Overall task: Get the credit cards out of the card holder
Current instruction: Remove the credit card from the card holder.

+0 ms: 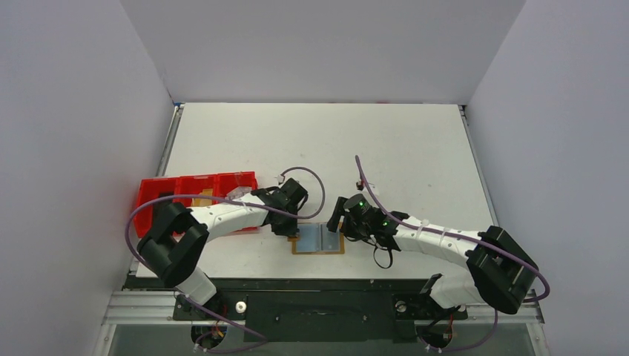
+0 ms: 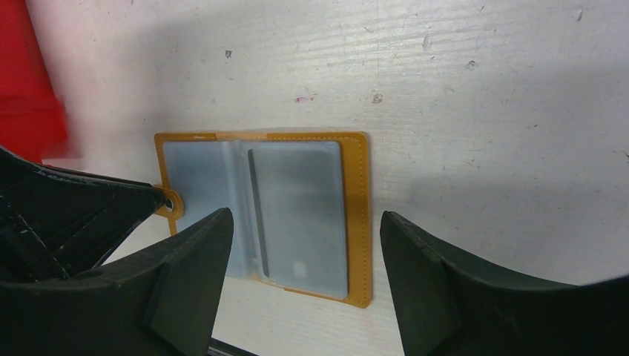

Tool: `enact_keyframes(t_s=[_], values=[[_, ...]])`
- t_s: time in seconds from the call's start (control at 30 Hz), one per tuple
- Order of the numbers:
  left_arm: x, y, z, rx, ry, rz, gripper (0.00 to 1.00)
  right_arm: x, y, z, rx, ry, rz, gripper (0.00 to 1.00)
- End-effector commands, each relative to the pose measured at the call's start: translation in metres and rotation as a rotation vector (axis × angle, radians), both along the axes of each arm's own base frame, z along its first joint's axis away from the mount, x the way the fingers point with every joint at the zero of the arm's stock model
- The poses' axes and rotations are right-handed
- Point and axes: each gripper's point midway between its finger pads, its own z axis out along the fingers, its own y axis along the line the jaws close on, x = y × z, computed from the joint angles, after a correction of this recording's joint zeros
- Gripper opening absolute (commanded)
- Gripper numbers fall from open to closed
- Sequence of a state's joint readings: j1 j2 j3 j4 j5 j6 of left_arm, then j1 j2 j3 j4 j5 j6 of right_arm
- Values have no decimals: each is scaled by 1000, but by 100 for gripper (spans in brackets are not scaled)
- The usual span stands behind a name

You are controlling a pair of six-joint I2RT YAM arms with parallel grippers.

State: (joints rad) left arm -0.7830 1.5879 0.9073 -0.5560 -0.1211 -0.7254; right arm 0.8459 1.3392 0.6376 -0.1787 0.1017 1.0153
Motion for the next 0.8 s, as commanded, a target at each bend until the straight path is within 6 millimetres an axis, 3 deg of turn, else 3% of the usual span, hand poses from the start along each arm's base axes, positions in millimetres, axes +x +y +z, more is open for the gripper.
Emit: enact_keyframes(t_s=[0.0, 0.3, 0.77], values=[[3, -30, 0, -104, 4, -6, 10, 6, 1, 1, 7, -30, -21, 68], [-1, -51, -2, -166, 29, -14, 4, 6, -10, -5, -4, -23, -36, 68], [-6, -44, -13, -144, 53, 25, 0, -2, -15, -22, -41, 17, -37, 63]])
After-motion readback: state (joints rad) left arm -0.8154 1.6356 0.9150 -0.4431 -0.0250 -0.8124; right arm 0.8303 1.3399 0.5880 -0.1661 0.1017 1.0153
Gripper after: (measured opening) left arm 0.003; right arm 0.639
